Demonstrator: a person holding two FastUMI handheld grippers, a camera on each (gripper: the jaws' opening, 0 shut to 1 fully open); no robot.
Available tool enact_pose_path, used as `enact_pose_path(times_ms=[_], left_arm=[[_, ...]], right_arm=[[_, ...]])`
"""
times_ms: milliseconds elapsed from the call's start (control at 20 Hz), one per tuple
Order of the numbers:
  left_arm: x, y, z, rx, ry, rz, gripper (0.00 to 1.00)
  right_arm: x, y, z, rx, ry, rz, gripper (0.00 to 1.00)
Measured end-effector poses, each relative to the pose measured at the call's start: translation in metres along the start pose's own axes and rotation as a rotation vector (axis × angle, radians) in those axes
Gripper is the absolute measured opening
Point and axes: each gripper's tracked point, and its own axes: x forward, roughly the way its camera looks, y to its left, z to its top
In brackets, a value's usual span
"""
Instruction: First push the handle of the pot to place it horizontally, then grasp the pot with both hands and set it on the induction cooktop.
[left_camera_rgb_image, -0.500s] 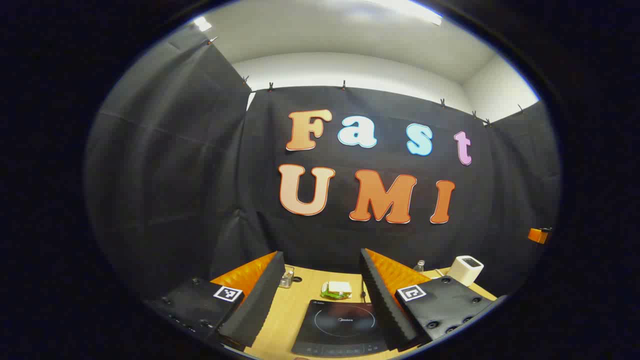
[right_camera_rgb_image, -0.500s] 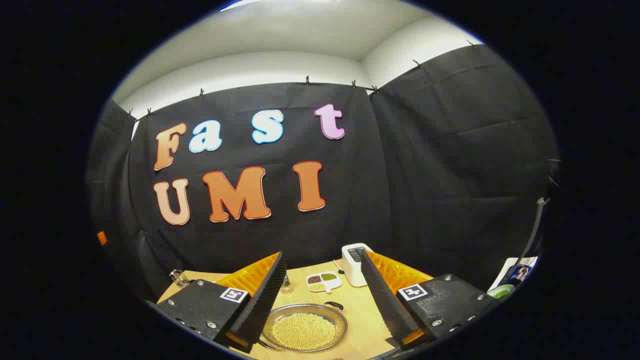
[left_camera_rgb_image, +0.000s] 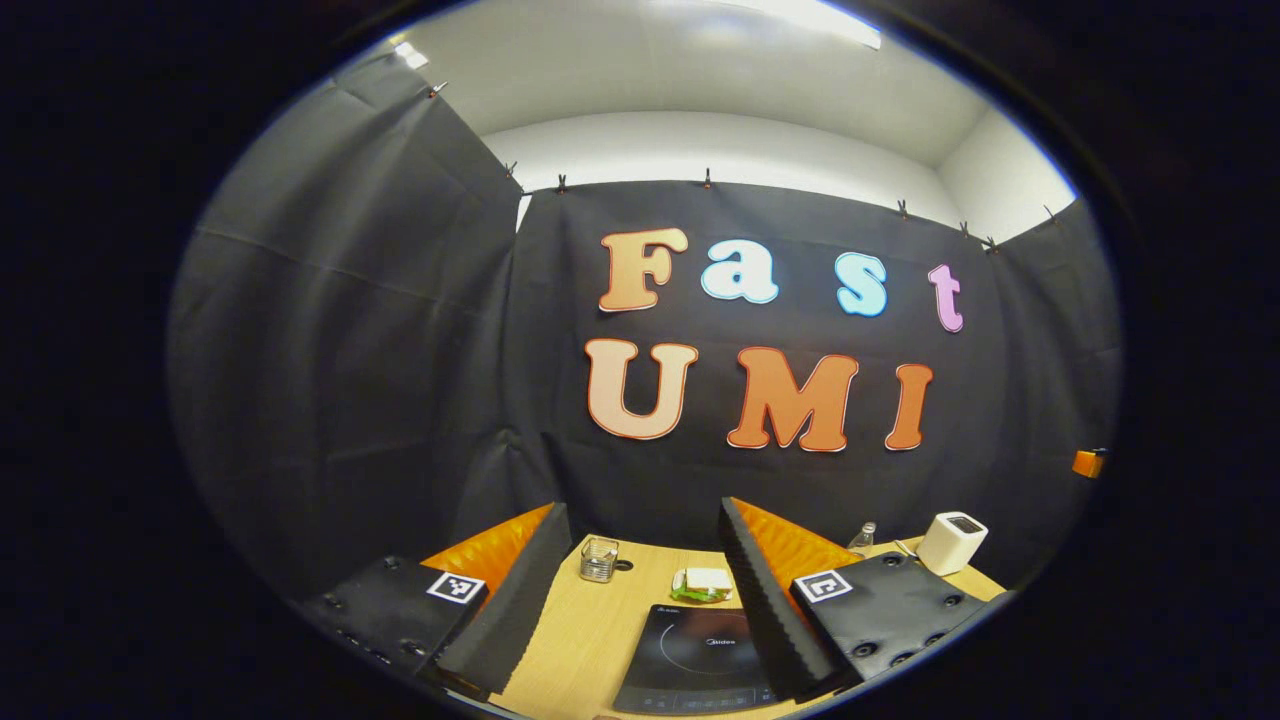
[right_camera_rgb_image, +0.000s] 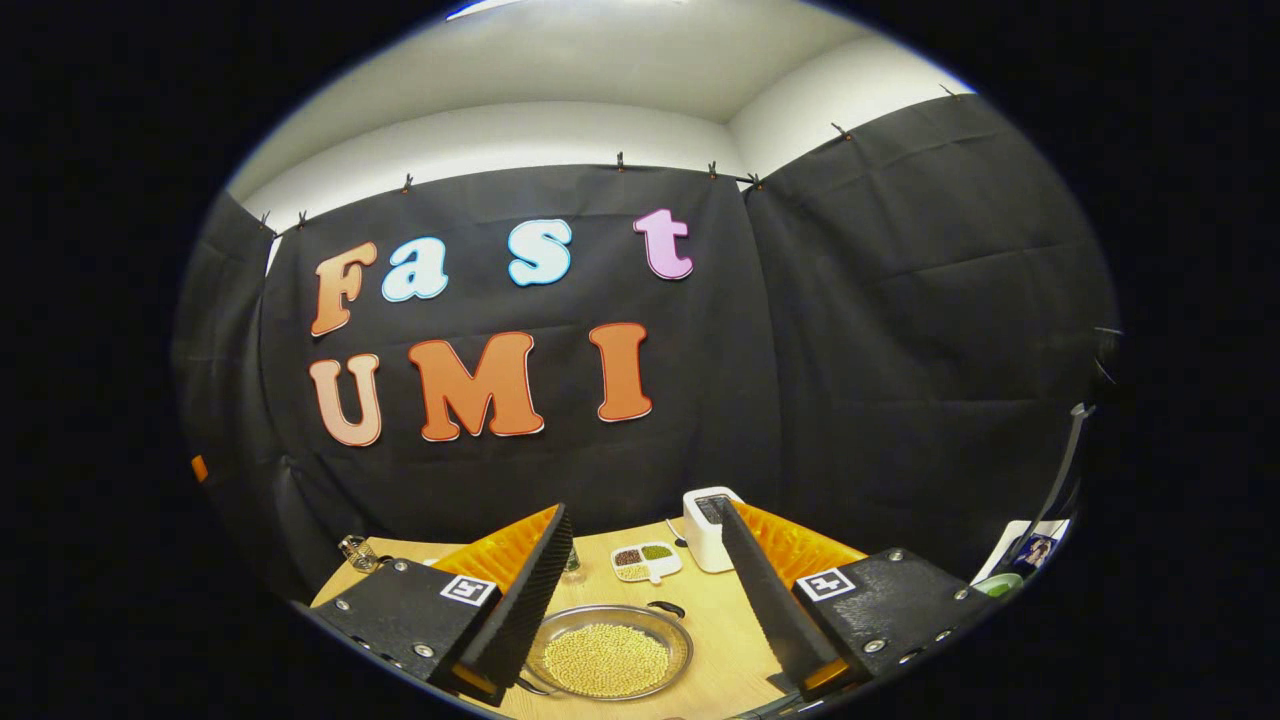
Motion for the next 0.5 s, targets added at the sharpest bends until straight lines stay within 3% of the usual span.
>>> enact_pose_path(times_ms=[50,500], left_arm=[[0.000,0.001,0.000,-0.003,0.000,-0.001,0.97],[-0.010,0.020,0.009,-0.016,-0.019,0.008,0.97]], right_arm=[[0.000,0.004,0.000,-0.005,0.000,0.003,0.93],[-0.009,0.025,-0.006,-0.019,0.005,0.036,0.93]])
